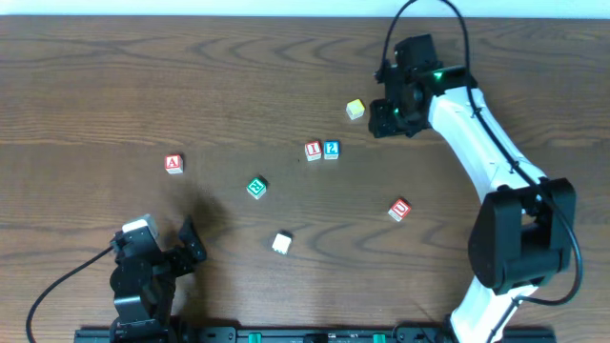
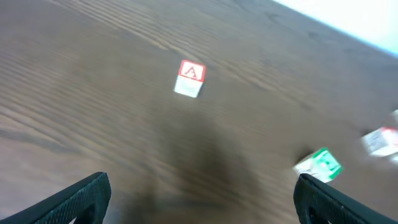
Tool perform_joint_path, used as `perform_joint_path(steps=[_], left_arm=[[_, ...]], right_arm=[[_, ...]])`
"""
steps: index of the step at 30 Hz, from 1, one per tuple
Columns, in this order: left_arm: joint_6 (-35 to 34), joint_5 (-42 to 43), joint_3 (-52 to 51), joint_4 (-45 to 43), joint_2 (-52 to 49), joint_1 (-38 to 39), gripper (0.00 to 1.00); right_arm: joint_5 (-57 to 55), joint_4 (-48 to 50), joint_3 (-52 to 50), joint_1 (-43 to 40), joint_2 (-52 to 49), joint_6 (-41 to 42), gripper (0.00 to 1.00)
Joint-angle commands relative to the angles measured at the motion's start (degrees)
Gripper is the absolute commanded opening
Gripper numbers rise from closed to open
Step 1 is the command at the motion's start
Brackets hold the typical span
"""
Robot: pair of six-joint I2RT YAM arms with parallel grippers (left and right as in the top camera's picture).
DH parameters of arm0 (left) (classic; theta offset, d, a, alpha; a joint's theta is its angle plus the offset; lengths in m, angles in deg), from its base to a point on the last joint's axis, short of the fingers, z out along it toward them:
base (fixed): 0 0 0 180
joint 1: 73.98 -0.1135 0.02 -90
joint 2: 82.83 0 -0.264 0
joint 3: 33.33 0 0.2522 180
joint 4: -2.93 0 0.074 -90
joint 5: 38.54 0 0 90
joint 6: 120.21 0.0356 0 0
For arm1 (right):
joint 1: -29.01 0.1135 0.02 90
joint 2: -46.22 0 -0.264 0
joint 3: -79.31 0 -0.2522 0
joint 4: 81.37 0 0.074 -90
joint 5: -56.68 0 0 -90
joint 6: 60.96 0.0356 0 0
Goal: Spell out Ai2
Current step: 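Reach the left gripper forward to the red A block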
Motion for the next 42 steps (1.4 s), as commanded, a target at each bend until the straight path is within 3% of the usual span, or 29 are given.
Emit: perform_joint_path(steps=[1, 5, 12, 18, 23, 31, 37, 42], left_arm=[[-8.87, 4.79, -0.57, -0.72, 0.26, -0.17, 0.95], [-10.34, 11.47, -0.57, -0.79, 0.26, -0.15, 0.95], [-10.71, 11.45, -0.55, -5.03, 0.26, -0.09, 0.96], [-8.61, 3.10, 2.10, -10.19, -3.02, -0.09, 0.96], [-3.89, -3.52, 9.49, -10.75, -17.94, -0.09, 0.96], [3.32, -8.07, 27.76, -11.34, -51.71, -0.07, 0.96], [8.15, -8.07, 46.95, 1.92, -76.74, 1.81, 0.96], [11.98, -11.37, 56.26, 9.18, -87.41, 4.09, 0.96]], right_arm=[[1.46, -0.87, 0.57, 0.04, 0.59, -1.27, 0.46], [3.19, -2.54, 0.57, 0.07, 0.59, -1.27, 0.45], [3.56, -4.37, 0.57, 0.17, 0.59, -1.29, 0.45], [3.56, -3.96, 0.57, 0.15, 0.61, -1.31, 0.49], [3.58, -2.29, 0.57, 0.15, 0.59, -3.21, 0.49], [3.78, 4.50, 0.57, 0.15, 0.59, -3.23, 0.53], [4.98, 6.97, 0.57, -0.48, 0.59, -3.23, 0.58], [5.97, 7.56, 0.57, -0.90, 0.59, -3.19, 0.58]])
